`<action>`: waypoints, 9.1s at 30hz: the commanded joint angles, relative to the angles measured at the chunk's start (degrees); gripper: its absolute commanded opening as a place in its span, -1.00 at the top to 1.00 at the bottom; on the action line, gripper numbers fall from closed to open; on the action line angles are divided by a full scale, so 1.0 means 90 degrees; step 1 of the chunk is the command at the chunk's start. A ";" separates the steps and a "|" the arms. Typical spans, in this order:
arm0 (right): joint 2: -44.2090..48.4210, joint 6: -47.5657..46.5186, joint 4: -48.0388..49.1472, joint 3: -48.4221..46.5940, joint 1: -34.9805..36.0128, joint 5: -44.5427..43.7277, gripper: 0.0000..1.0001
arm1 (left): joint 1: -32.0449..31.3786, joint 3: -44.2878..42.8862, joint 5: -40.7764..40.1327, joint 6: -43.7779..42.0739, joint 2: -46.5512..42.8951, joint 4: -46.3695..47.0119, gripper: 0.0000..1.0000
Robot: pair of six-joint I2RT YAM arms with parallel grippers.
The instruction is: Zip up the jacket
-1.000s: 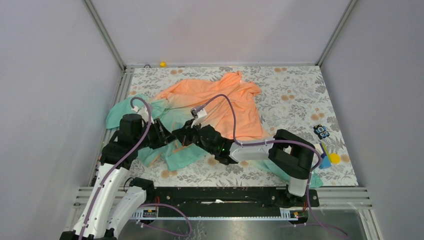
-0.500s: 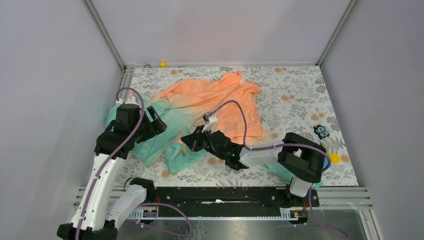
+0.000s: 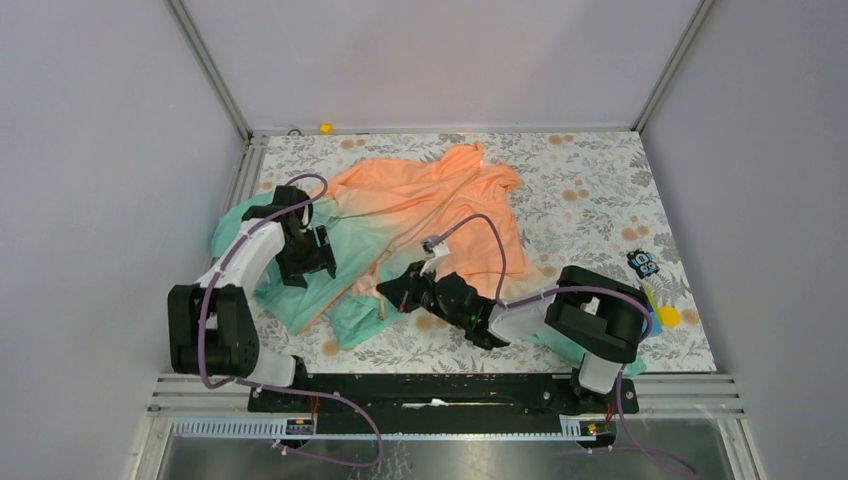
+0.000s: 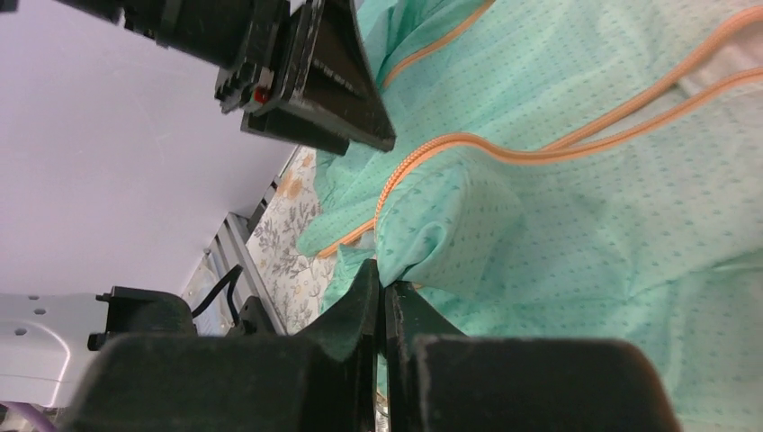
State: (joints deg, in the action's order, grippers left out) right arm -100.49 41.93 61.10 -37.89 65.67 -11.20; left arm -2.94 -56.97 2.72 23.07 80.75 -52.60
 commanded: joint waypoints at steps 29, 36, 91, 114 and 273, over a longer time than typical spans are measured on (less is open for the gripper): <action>-0.0533 0.0817 0.1254 0.0174 -0.0922 0.1308 1.00 | -0.0650 -0.0105 0.0001 -0.0439 0.0830 0.0255 0.54; -0.0520 0.0763 0.1145 0.0140 -0.0910 0.1308 1.00 | -0.0650 -0.0090 -0.0184 -0.0433 0.0117 0.0374 1.00; -0.0519 0.0496 0.0688 -0.0068 -0.0706 0.1152 1.00 | -0.1451 -0.0174 -0.0858 0.0480 0.0866 0.0964 0.65; -0.0310 0.0429 0.0666 0.0064 -0.0715 0.0963 1.00 | -0.0894 -0.1339 -0.0703 0.1224 0.1740 0.2503 0.53; -0.1642 0.7383 0.3893 -0.0687 -0.1504 0.2023 1.00 | -0.1529 0.2525 0.2136 -0.1137 -0.4774 0.4370 1.00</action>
State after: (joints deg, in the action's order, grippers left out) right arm -118.24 107.35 86.70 -43.27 52.80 5.76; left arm -16.60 -34.33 22.26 13.91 38.06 -16.62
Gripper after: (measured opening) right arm 0.022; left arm 0.010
